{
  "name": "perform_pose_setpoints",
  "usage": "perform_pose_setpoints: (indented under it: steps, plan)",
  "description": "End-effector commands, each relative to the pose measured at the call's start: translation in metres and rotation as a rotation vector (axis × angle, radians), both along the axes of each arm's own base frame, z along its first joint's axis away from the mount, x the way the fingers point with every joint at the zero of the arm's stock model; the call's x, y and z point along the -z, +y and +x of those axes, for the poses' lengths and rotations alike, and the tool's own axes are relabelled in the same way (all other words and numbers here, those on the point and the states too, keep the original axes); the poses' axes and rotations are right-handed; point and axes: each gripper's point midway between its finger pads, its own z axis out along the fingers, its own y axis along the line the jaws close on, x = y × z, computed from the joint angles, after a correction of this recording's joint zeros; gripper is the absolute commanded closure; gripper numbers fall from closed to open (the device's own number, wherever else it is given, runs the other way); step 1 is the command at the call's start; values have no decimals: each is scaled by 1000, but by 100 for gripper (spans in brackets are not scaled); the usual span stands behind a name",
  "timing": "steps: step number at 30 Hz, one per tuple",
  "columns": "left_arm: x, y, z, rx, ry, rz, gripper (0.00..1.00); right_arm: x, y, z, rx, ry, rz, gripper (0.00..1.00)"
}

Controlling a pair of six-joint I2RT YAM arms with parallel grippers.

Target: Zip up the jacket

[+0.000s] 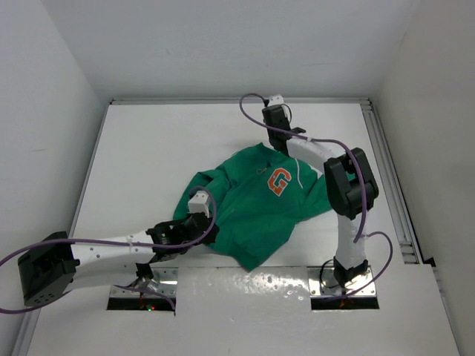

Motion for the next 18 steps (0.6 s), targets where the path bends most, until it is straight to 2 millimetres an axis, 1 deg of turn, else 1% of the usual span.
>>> perform_pose_setpoints:
  steps: [1, 2, 3, 4, 5, 6, 7, 8, 9, 10, 11, 12, 13, 14, 15, 16, 17, 18]
  plan:
    - [-12, -2, 10, -17, -32, -12, 100, -28, 13, 7, -20, -46, 86, 100]
    - [-14, -3, 11, -17, -38, -15, 98, -19, 16, -3, -13, -26, 143, 100]
    - [-16, -4, 12, -17, -42, -14, 91, -21, 23, -11, -33, -20, 195, 100]
    - [-27, -12, 19, -24, -71, -51, 82, -37, 39, -21, -101, -20, 284, 100]
    - [-32, -14, 21, -26, -80, -57, 67, -24, 41, -39, -103, 22, 324, 100]
    - [-45, -18, 26, -34, -102, -69, 63, -25, 49, -50, -129, 25, 352, 100]
    - [-48, -16, 27, -40, -106, -56, 59, -39, 54, -58, -157, -2, 386, 100]
    - [-52, -14, 29, -48, -115, -48, 55, -27, 54, -72, -167, 33, 399, 100]
    - [-69, -14, 36, -75, -154, -68, 54, -27, 60, -81, -182, 43, 412, 100]
    - [-77, -10, 38, -92, -169, -67, 52, -27, 60, -89, -184, 57, 424, 100]
    - [-93, -8, 41, -107, -202, -95, 49, -26, 60, -106, -188, 73, 462, 97]
    - [-107, -2, 46, -141, -231, -98, 47, -29, 60, -112, -192, 68, 490, 94]
    - [-119, 1, 48, -161, -252, -110, 44, -32, 62, -120, -186, 64, 531, 89]
    - [-131, 4, 49, -175, -274, -127, 42, -41, 60, -132, -203, 42, 560, 83]
    - [-152, 9, 50, -193, -313, -168, 39, -49, 64, -141, -230, 37, 579, 65]
    - [-161, 11, 49, -194, -328, -188, 38, -54, 63, -151, -235, 38, 584, 55]
    - [-171, 14, 48, -196, -343, -209, 35, -72, 58, -165, -249, 11, 600, 45]
    - [-187, 18, 45, -191, -364, -244, 34, -80, 58, -176, -265, 3, 603, 29]
